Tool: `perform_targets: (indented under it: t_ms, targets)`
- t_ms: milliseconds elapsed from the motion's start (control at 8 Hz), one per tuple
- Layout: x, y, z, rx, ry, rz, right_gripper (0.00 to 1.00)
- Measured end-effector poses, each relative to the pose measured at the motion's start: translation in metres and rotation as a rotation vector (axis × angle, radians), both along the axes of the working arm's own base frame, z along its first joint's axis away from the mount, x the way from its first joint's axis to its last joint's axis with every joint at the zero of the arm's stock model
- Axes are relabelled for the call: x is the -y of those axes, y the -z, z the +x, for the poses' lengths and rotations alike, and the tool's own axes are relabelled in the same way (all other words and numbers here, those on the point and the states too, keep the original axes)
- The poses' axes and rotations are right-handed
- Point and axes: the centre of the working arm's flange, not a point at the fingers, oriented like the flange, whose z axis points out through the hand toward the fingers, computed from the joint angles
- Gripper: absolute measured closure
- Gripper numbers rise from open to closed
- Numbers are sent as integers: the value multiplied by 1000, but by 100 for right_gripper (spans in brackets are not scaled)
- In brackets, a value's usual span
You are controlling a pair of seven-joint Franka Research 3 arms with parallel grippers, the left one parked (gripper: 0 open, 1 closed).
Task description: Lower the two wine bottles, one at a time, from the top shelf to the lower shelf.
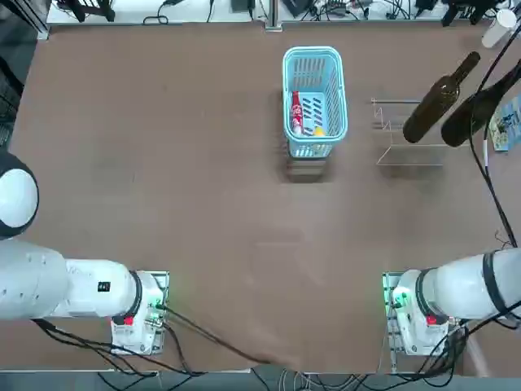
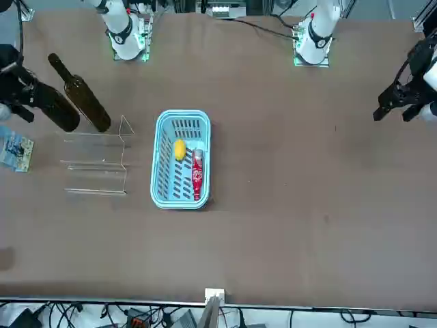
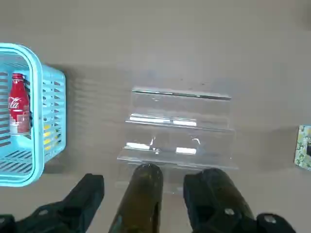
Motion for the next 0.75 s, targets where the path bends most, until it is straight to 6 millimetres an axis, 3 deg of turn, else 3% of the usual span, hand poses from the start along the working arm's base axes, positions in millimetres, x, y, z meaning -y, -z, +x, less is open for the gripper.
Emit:
perform_targets:
  t_ms: [500, 750]
  targets:
    - [0, -3, -6, -18, -3, 2, 0]
    - [-19, -9, -18, -58, -43, -7, 0]
